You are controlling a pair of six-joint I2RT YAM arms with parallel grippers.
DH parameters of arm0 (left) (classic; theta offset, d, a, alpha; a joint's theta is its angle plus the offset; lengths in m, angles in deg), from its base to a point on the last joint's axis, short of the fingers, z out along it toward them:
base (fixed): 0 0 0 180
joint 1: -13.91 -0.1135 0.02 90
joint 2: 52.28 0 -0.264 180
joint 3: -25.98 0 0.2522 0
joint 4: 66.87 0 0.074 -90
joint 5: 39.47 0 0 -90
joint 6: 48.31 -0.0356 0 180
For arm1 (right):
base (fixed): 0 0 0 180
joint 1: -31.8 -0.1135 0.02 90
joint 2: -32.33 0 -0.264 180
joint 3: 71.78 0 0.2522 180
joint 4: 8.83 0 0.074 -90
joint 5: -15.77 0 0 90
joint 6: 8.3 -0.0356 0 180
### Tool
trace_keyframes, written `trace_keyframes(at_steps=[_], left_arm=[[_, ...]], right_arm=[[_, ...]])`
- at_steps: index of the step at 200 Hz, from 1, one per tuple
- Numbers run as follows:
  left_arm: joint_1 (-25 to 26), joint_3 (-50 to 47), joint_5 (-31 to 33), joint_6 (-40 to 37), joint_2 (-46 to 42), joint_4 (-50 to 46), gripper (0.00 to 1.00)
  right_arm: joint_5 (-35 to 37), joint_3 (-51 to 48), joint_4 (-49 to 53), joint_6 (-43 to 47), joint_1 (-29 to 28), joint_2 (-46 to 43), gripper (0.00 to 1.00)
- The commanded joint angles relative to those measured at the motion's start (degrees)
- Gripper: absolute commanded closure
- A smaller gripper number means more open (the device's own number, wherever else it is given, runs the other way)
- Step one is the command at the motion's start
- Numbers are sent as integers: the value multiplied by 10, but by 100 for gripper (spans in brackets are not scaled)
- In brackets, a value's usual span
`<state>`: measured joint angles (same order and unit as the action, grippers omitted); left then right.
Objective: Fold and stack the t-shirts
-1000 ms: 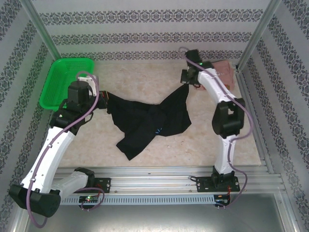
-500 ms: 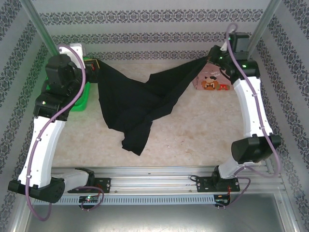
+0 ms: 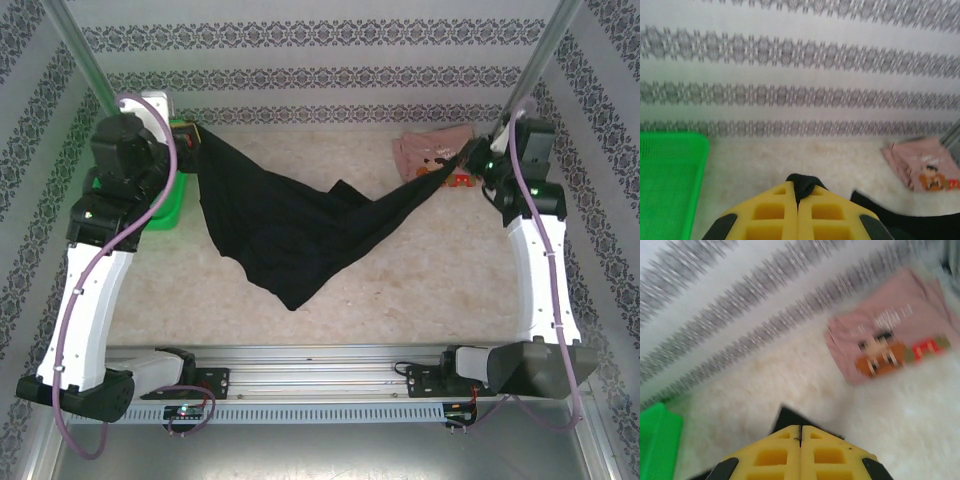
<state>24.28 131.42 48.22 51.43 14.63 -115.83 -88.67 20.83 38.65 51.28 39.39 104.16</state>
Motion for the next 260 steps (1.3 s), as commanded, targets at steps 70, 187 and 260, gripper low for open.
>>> trace_keyframes(at_steps=[70, 187, 260], left_arm=[[-7, -271, -18, 125, -143, 10, 100], [1, -357, -42, 149, -157, 28, 100], [22, -376, -77, 164, -141, 42, 100]], right_arm=[[96, -328, 92, -117, -44, -89, 90], [118, 176, 121, 92, -190, 340, 43], [103, 708, 252, 120, -216, 750, 44]])
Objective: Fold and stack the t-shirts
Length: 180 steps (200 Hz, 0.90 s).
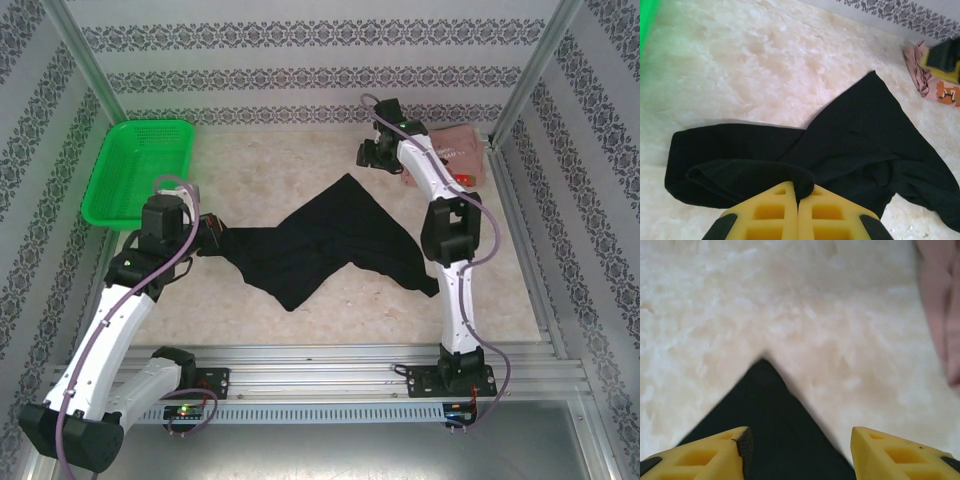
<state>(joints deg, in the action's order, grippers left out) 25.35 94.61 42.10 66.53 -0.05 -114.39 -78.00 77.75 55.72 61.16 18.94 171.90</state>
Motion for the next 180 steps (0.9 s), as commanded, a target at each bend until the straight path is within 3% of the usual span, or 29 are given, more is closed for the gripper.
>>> trace_keyframes(at_steps=[1, 18, 79, 138, 180], left_arm=[[12, -7, -16, 13, 6, 28, 100], [16, -8, -18, 13, 15, 35, 100], [31, 0, -42, 26, 58, 63, 100], [63, 11, -43, 29, 95, 93, 100], [63, 14, -41, 24, 94, 88, 100]], right_arm=[[-5, 144, 82, 22, -11, 77, 44], [-11, 205, 86, 20, -14, 128, 44], [-19, 159, -5, 33, -34, 160, 42], [27, 185, 37, -6, -52, 209, 44], [57, 202, 71, -30, -52, 221, 52]])
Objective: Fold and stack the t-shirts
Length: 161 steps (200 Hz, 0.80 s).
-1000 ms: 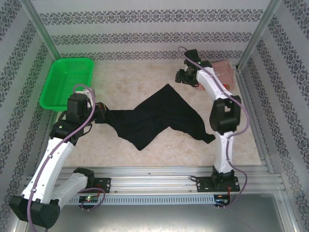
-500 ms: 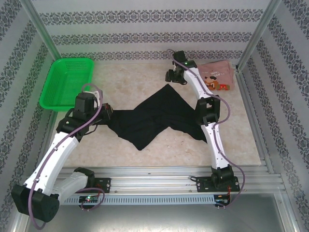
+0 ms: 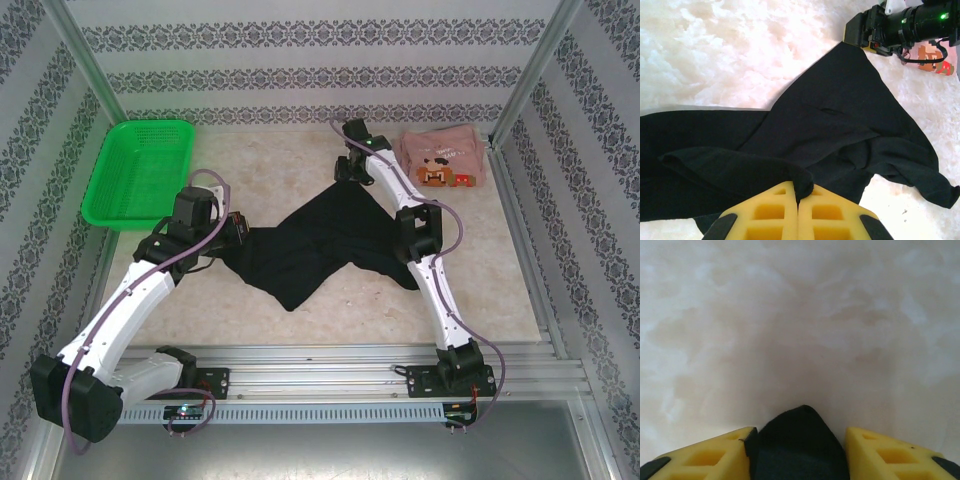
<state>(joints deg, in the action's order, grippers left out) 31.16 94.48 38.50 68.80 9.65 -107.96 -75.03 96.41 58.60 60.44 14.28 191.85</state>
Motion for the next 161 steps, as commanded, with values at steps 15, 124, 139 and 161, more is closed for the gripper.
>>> trace_keyframes(at_steps=[15, 124, 139, 161], left_arm=[[4, 15, -8, 2, -6, 22, 100], [5, 20, 22, -16, -89, -54, 100], [5, 19, 29, -16, -106, -62, 100], [4, 15, 35, -14, -123, -64, 100]], right_arm=[[19, 27, 52, -24, -8, 30, 56], [80, -236, -84, -77, 1, -160, 100], [91, -344, -140, -97, 13, -242, 100], [96, -469, -174, -107, 31, -340, 100]])
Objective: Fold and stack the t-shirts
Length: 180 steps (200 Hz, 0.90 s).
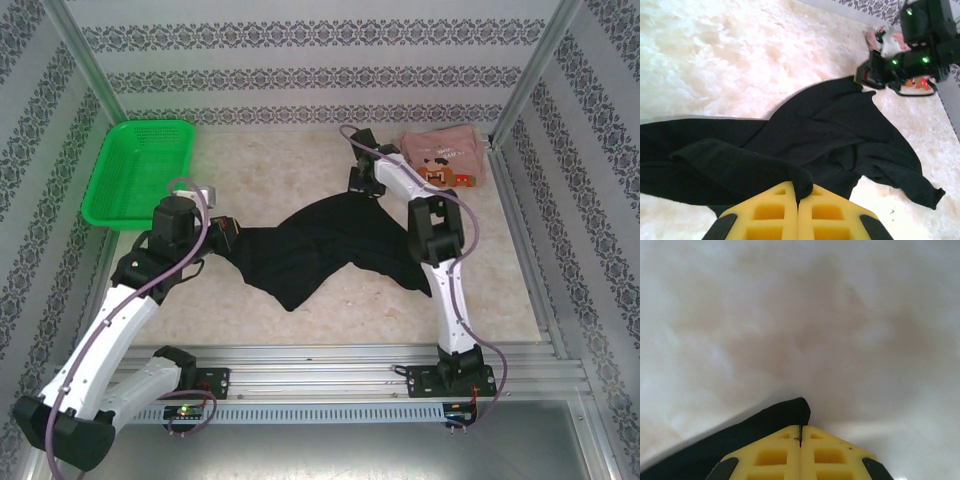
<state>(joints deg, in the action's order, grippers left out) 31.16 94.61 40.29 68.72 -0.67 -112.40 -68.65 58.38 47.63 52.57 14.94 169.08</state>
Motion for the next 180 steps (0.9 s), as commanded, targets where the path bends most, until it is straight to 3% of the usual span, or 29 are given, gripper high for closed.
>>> trace_keyframes(at_steps=[1, 42, 67, 131, 180], left_arm=[[4, 13, 16, -13, -20, -19, 100], [5, 13, 11, -11, -16, 15, 100], [4, 70, 9, -28, 13, 25, 100], [-6, 353, 92, -135, 90, -35, 100], [-13, 561, 108, -201, 164, -59, 100]], right_arm=[[33, -93, -65, -28, 25, -116, 100], [26, -327, -181, -52, 65, -283, 100], [5, -397, -268, -39, 82, -388, 100], [-83, -346, -285, -21, 146, -614, 100], [-209, -262, -279, -66, 242, -700, 100]])
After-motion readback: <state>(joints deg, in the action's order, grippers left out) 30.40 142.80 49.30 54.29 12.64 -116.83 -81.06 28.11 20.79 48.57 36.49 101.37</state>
